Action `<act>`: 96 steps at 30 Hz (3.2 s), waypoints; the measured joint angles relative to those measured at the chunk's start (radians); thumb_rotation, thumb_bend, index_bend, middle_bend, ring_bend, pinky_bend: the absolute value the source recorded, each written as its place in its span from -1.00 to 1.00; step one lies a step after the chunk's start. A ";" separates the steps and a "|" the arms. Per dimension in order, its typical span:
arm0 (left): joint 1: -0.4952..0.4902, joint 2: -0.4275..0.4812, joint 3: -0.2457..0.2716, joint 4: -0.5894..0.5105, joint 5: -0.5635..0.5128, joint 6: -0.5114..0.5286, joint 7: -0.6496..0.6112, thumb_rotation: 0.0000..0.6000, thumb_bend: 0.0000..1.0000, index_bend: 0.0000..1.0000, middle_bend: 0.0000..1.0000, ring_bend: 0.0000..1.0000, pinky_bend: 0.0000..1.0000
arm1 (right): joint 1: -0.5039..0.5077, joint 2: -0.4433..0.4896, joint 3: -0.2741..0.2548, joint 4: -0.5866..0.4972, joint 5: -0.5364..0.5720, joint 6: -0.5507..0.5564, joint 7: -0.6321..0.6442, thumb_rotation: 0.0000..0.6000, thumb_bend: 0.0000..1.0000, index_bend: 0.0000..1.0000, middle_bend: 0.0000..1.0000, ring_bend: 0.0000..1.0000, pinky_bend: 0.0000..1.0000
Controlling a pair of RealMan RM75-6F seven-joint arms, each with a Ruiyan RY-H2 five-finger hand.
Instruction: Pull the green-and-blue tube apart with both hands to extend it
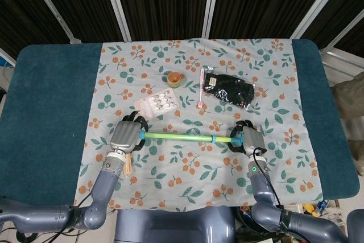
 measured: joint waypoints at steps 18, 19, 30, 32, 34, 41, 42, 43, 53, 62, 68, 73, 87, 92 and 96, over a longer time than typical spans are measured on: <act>0.040 0.067 0.021 -0.078 0.041 0.037 -0.030 1.00 -0.11 0.03 -0.48 -0.86 -0.61 | -0.023 0.075 -0.006 -0.041 0.009 0.037 -0.022 1.00 -0.06 0.43 -0.66 -0.87 -0.63; 0.044 0.073 0.022 -0.081 0.043 0.038 -0.034 1.00 -0.11 0.04 -0.48 -0.86 -0.61 | -0.024 0.078 -0.006 -0.041 0.010 0.039 -0.023 1.00 -0.06 0.43 -0.66 -0.87 -0.63; 0.096 0.167 0.046 -0.121 0.076 0.051 -0.086 1.00 -0.11 0.04 -0.48 -0.86 -0.61 | -0.033 0.114 -0.009 -0.041 0.016 0.059 -0.041 1.00 -0.06 0.45 -0.65 -0.87 -0.63; 0.108 0.189 0.051 -0.125 0.081 0.050 -0.101 1.00 -0.11 0.03 -0.48 -0.86 -0.61 | -0.035 0.122 -0.009 -0.039 0.018 0.060 -0.045 1.00 -0.06 0.45 -0.65 -0.87 -0.63; 0.119 0.207 0.055 -0.126 0.085 0.048 -0.116 1.00 -0.11 0.03 -0.48 -0.86 -0.61 | -0.038 0.130 -0.009 -0.038 0.023 0.062 -0.047 1.00 -0.05 0.45 -0.65 -0.87 -0.63; 0.152 0.262 0.069 -0.117 0.100 0.028 -0.170 1.00 -0.11 0.04 -0.48 -0.86 -0.61 | -0.046 0.149 -0.011 -0.033 0.031 0.065 -0.051 1.00 -0.05 0.45 -0.65 -0.87 -0.63; 0.155 0.266 0.070 -0.115 0.101 0.026 -0.175 1.00 -0.11 0.04 -0.48 -0.86 -0.61 | -0.046 0.151 -0.012 -0.035 0.030 0.065 -0.052 1.00 -0.05 0.45 -0.65 -0.87 -0.63; 0.157 0.270 0.071 -0.113 0.103 0.023 -0.179 1.00 -0.11 0.04 -0.48 -0.86 -0.61 | -0.047 0.153 -0.012 -0.034 0.030 0.065 -0.052 1.00 -0.04 0.45 -0.65 -0.87 -0.63; 0.172 0.300 0.073 -0.096 0.107 -0.002 -0.204 1.00 -0.11 0.04 -0.48 -0.86 -0.61 | -0.053 0.171 -0.008 -0.027 0.051 0.075 -0.064 1.00 -0.04 0.46 -0.65 -0.87 -0.63; 0.179 0.311 0.073 -0.087 0.109 -0.016 -0.216 1.00 -0.11 0.01 -0.51 -0.86 -0.62 | -0.060 0.181 -0.010 -0.023 0.058 0.074 -0.065 1.00 -0.04 0.46 -0.65 -0.87 -0.63; 0.177 0.313 0.075 -0.089 0.097 -0.029 -0.206 1.00 -0.43 -0.38 -0.78 -0.94 -0.75 | -0.061 0.185 -0.014 -0.025 0.056 0.064 -0.063 1.00 -0.34 -0.04 -0.82 -0.92 -0.63; 0.171 0.324 0.084 -0.098 0.084 -0.052 -0.189 1.00 -0.67 -0.58 -0.87 -0.96 -0.79 | -0.061 0.197 -0.020 -0.034 0.061 0.045 -0.067 1.00 -0.75 -0.88 -1.00 -1.00 -0.66; 0.241 0.403 0.101 -0.148 0.208 -0.005 -0.311 1.00 -0.81 -0.77 -0.92 -0.97 -0.83 | -0.108 0.291 -0.057 -0.111 -0.061 0.085 -0.035 1.00 -0.78 -0.92 -1.00 -1.00 -0.66; 0.320 0.472 0.149 -0.158 0.376 0.062 -0.420 1.00 -0.89 -1.00 -1.00 -1.00 -0.94 | -0.172 0.374 -0.113 -0.156 -0.218 0.132 0.017 1.00 -0.94 -0.99 -1.00 -1.00 -0.67; 0.406 0.523 0.204 -0.136 0.524 0.157 -0.505 1.00 -0.91 -1.00 -1.00 -1.00 -1.00 | -0.247 0.455 -0.178 -0.180 -0.388 0.200 0.079 1.00 -0.99 -1.00 -1.00 -1.00 -0.68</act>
